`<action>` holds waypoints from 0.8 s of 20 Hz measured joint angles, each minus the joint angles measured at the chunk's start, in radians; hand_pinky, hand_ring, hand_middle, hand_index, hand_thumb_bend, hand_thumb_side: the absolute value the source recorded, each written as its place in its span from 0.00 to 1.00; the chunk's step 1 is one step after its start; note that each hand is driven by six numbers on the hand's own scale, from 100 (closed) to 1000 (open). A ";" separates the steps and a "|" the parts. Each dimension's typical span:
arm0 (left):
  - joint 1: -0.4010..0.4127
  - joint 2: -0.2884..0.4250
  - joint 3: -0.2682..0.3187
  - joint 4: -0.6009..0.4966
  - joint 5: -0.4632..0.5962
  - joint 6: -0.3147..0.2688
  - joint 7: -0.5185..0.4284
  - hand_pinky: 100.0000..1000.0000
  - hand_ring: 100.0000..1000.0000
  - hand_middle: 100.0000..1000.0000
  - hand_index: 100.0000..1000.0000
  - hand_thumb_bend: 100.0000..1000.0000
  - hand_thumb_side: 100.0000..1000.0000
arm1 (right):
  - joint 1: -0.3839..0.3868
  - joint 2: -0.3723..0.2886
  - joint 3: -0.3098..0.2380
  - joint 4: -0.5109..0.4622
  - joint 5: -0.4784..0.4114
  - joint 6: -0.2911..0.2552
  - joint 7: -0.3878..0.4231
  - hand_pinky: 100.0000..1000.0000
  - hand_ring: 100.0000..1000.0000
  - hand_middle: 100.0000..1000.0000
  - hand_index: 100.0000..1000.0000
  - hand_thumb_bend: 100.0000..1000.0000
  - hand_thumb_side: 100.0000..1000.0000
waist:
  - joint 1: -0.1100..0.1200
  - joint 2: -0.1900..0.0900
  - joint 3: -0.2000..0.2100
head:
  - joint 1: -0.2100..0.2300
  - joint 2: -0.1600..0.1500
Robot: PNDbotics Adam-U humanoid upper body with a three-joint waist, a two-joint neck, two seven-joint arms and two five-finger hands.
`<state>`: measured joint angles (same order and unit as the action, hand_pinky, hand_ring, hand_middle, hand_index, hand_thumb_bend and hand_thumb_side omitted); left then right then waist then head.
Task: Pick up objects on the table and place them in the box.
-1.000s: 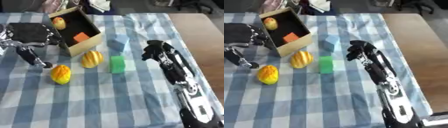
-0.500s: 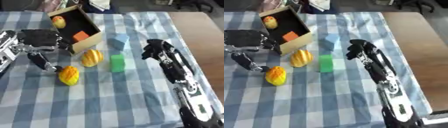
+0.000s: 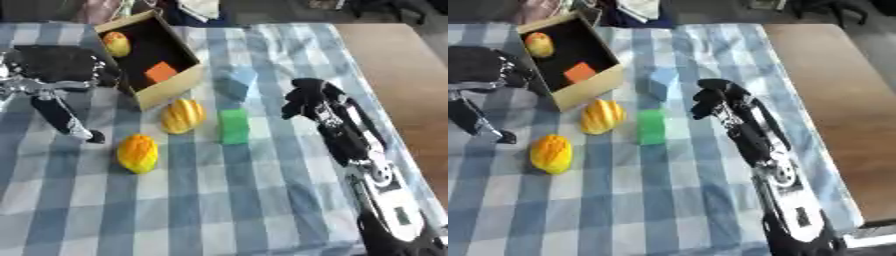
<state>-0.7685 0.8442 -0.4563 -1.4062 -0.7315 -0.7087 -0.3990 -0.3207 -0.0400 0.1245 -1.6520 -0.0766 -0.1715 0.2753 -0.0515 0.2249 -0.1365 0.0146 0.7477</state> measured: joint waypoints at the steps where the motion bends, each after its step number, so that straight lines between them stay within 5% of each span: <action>1: 0.004 0.002 -0.010 -0.016 0.005 0.001 -0.001 0.76 0.69 0.71 0.82 0.48 0.39 | 0.000 0.000 0.000 0.000 0.000 0.000 0.000 0.54 0.54 0.56 0.74 0.00 0.56 | 0.000 0.000 0.000 | 0.000 0.000; 16: 0.030 -0.034 -0.095 -0.055 0.091 0.095 -0.095 0.75 0.67 0.68 0.80 0.41 0.34 | 0.000 0.000 0.003 0.001 0.000 0.001 0.001 0.54 0.55 0.55 0.74 0.00 0.57 | 0.000 -0.003 -0.005 | 0.001 0.008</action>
<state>-0.7387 0.8099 -0.5511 -1.4612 -0.6400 -0.6140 -0.4937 -0.3207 -0.0400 0.1274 -1.6514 -0.0763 -0.1710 0.2767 -0.0515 0.2223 -0.1412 0.0156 0.7554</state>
